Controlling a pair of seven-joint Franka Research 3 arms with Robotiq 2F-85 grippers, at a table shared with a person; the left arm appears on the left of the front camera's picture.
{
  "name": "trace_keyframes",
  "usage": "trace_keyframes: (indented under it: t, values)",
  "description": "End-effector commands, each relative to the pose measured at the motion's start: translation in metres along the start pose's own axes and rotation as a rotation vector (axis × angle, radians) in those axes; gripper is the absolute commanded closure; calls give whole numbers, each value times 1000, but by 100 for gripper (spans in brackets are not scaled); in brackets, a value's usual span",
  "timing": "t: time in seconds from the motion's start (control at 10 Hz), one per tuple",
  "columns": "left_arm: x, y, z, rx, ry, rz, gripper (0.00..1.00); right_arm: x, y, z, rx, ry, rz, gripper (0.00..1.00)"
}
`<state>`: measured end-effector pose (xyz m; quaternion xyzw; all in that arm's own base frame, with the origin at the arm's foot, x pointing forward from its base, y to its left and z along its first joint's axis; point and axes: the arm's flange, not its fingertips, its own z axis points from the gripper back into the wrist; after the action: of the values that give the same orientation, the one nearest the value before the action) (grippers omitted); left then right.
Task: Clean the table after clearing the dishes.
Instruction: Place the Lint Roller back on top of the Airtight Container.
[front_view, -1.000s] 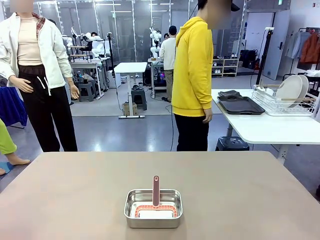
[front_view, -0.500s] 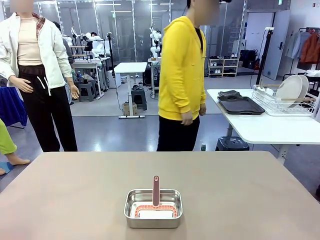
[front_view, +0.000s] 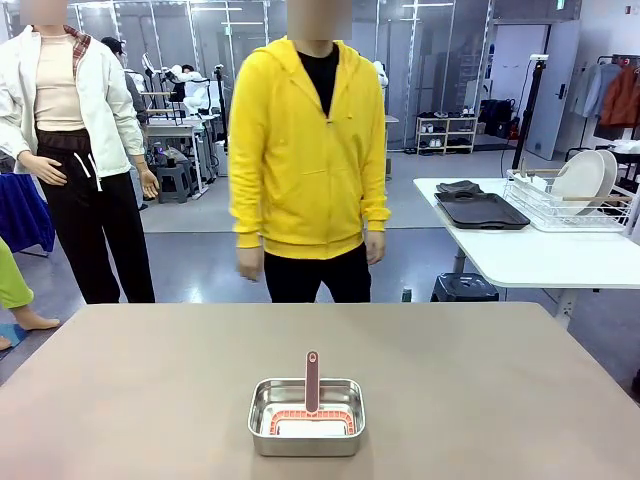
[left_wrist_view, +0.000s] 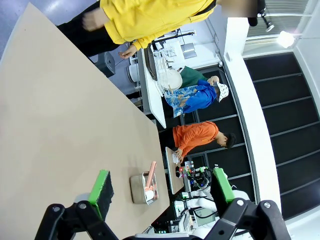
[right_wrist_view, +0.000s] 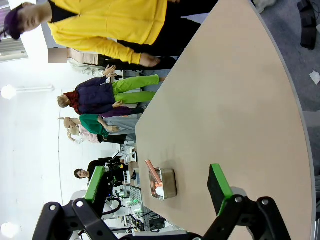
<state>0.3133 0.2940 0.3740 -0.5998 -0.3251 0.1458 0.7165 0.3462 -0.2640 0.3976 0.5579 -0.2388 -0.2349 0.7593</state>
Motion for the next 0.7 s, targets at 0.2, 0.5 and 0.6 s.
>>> trace_keyframes:
  t: [0.2,0.5,0.6]
  values:
    - [2,-5,3,-8,3,14,0,0,0,3,4,9,15,0]
    - [2,-5,3,-8,3,14,0,0,0,3,4,9,15,0]
    - [2,-5,3,-8,3,14,0,0,0,3,4,9,15,0]
